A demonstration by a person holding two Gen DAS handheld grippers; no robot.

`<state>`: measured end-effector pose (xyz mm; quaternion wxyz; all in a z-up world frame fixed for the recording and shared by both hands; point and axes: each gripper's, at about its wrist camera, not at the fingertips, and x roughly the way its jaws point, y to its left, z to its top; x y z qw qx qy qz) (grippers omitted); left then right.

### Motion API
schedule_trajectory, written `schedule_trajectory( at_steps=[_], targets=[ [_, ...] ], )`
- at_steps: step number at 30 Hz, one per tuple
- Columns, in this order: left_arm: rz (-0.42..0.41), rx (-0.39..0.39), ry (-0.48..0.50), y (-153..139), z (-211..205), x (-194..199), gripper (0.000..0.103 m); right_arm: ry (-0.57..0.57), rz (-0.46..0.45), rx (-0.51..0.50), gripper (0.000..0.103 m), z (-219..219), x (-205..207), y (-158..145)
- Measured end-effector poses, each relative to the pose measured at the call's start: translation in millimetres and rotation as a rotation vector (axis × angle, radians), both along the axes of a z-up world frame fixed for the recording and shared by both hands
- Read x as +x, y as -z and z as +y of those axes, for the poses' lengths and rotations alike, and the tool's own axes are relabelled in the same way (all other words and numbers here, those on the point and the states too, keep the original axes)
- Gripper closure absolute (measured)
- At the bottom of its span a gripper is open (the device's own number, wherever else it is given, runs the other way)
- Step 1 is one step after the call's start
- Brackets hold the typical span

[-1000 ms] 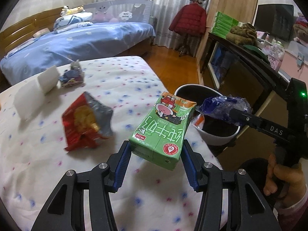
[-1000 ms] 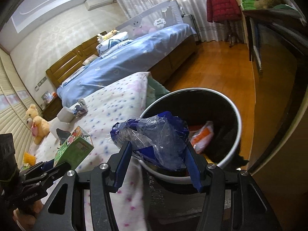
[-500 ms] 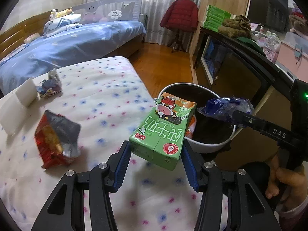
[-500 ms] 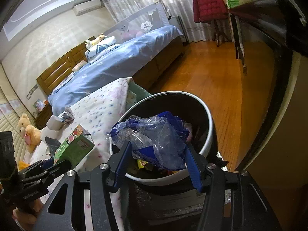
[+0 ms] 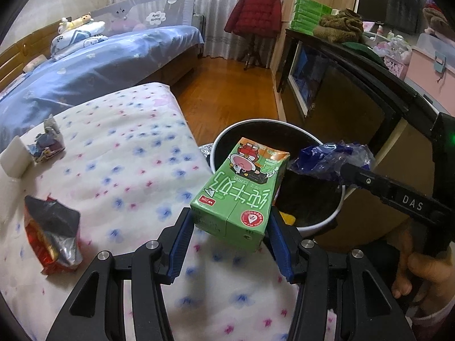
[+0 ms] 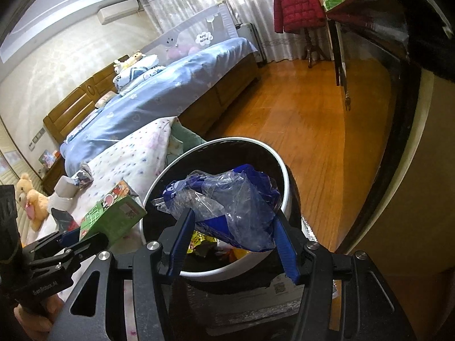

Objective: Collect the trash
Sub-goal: 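Carry the green box and blue bag over the bin and open both tools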

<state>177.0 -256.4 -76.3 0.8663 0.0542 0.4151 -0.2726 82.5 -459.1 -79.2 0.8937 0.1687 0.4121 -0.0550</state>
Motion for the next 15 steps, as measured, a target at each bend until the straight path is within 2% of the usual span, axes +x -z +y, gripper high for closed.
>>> schedule_trajectory(
  at_steps=[15],
  targets=[
    [0.000, 0.011, 0.019, 0.6, -24.1, 12.2, 0.053, 0.003, 0.047, -0.034, 0.047, -7.0, 16.3, 8.7]
  ],
)
